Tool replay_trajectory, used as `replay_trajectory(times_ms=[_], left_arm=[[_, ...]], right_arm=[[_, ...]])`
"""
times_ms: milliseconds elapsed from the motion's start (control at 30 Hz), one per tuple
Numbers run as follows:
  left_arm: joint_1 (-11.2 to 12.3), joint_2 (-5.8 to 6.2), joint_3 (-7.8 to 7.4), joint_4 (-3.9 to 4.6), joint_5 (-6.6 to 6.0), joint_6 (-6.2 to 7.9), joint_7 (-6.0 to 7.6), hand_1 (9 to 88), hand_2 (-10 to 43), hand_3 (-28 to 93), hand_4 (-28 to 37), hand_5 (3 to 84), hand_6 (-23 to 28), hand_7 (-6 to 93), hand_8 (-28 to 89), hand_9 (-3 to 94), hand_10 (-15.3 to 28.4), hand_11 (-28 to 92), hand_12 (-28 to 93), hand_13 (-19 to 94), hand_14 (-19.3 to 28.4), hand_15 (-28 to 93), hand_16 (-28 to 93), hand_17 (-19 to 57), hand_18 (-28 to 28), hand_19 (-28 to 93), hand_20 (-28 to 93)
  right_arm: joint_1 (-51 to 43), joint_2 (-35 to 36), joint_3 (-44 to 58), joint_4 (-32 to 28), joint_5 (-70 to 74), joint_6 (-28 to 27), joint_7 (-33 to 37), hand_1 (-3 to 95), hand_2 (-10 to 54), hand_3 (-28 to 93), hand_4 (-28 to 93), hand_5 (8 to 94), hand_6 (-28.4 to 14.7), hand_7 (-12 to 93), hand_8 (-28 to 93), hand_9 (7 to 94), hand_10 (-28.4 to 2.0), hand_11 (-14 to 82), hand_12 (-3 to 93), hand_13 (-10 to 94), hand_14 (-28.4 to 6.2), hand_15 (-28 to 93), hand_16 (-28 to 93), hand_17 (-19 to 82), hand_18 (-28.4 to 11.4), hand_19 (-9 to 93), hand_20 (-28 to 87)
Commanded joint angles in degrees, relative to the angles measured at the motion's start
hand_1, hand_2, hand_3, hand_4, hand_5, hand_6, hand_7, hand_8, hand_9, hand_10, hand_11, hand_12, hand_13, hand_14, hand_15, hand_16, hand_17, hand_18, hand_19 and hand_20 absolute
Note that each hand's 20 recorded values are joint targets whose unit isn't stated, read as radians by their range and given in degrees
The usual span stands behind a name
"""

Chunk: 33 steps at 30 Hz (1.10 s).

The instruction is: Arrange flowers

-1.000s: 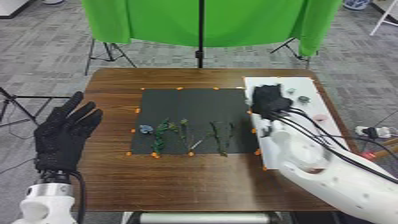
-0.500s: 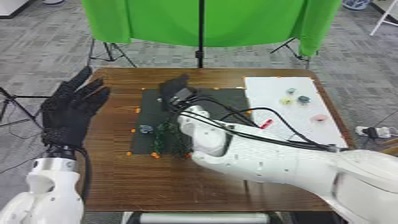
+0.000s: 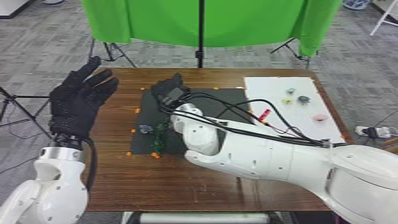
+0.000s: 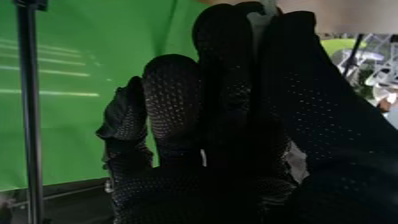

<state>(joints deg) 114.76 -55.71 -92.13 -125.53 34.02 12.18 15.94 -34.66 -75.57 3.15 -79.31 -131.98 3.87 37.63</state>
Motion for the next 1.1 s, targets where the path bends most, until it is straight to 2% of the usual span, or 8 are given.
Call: replay_trajectory(times_ms=[33, 167, 333, 533, 733, 800, 933, 1100], left_arm=[[-0.38, -0.53, 0.73, 0.71, 0.32, -1.46, -0.73, 20.8, 10.0, 79, -28.3, 37.7, 10.1, 11.1, -9, 33.9, 20.7, 26, 10, 24, 27.2, 50, -10, -9.9, 25.1, 56, 10], [-0.61, -0.17, 1.02, 0.81, 0.13, -1.28, -0.23, 20.9, 10.0, 79, -28.3, 37.7, 10.0, 11.1, -9, 33.9, 20.7, 26, 10, 24, 27.1, 50, -10, -9.8, 25.2, 56, 10], [-0.54, -0.44, 0.97, 0.85, 0.32, -1.63, -0.72, 20.9, 10.1, 79, -28.3, 37.7, 10.0, 11.2, -9, 33.9, 20.6, 26, 10, 24, 27.1, 50, -10, -9.9, 25.1, 56, 10], [0.39, -0.72, 0.41, 0.54, 0.32, -1.22, -1.24, 21.0, 10.2, 79, -28.3, 37.7, 10.1, 11.2, -9, 33.9, 20.7, 26, 10, 24, 27.1, 51, -10, -9.9, 25.1, 56, 10], [5.29, -2.4, -2.32, -1.29, 0.42, 0.3, -1.98, 21.1, 10.2, 79, -28.3, 37.8, 10.0, 11.3, -9, 33.9, 20.8, 26, 10, 24, 27.1, 51, -10, -9.9, 25.1, 56, 10], [7.12, -2.6, -3.3, -1.81, 0.15, 0.49, -1.29, 21.1, 10.2, 79, -28.3, 37.8, 10.0, 11.3, -9, 33.9, 20.8, 25, 10, 24, 27.1, 50, -10, -9.9, 25.1, 56, 10], [11.1, -3.38, -5.05, -2.77, -0.14, 0.68, -0.5, 21.1, 10.2, 79, -28.3, 37.7, 10.0, 11.3, -9, 33.9, 20.7, 25, 10, 24, 27.1, 50, -10, -10.0, 25.1, 56, 10], [13.57, -4.29, -5.23, -3.22, -0.96, 1.64, 1.05, 20.9, 10.1, 79, -28.3, 37.7, 10.0, 11.2, -9, 33.9, 20.6, 25, 10, 24, 27.1, 50, -10, -10.0, 25.1, 56, 10]], right_arm=[[0.39, 0.49, -1.03, -0.34, -0.01, 0.09, -0.4, 49.8, -9.5, 65, -28, 80.8, 5.2, 16, -2, 81.5, -7.7, 37.1, 27.9, 66, -7.9, 78, 16, 22, -23.4, 84, 49], [1.28, 0.38, -2.01, -0.36, 0.2, -0.06, -0.12, 47.7, -9.5, 65, -28, 77.8, 5.2, 16, -3, 79.4, -8.3, 40.3, 24.8, 65, -8.3, 78, 16, 21, -23.6, 84, 50], [1.12, 0.36, -1.73, -0.66, 0.18, -1.45, 0.53, 46.3, -9.5, 63, -28, 74.5, 5.1, 16, -4, 77.7, -9.3, 44.2, 21.1, 64, -8.6, 79, 16, 21, -23.8, 83, 50], [-0.45, 0.84, -0.11, -1.1, -0.63, -1.16, -0.12, 38.7, -9.5, 72, -28, 72.0, 5.3, 17, -13, 76.1, -10.2, 46.0, 18.9, 63, -9.3, 79, 15, 20, -24.0, 83, 51], [-5.54, 2.2, 8.65, -4.05, -1.7, -3.58, -1.91, 37.3, -9.5, 73, -28, 71.3, 5.0, 17, -14, 75.9, -10.5, 45.9, 18.7, 62, -9.5, 79, 15, 20, -24.1, 83, 51], [-4.03, 4.91, 7.84, -6.44, 1.48, -1.13, 0.2, 37.2, -9.5, 73, -28, 70.7, 4.8, 17, -14, 75.6, -10.8, 45.5, 18.6, 62, -9.7, 79, 15, 19, -24.2, 83, 51], [-9.68, 11.02, 18.36, -13.67, 3.57, -2.6, 0.18, 36.6, -9.5, 74, -28, 68.0, 4.0, 17, -14, 73.5, -11.8, 40.7, 16.8, 60, -10.5, 77, 13, 19, -24.6, 82, 51], [-18.22, 21.48, 30.81, -22.6, 6.97, -0.97, 1.46, 35.1, -9.5, 75, -28, 63.7, 2.9, 17, -14, 69.3, -13.2, 32.3, 14.9, 56, -11.8, 71, 10, 17, -24.5, 79, 49]])
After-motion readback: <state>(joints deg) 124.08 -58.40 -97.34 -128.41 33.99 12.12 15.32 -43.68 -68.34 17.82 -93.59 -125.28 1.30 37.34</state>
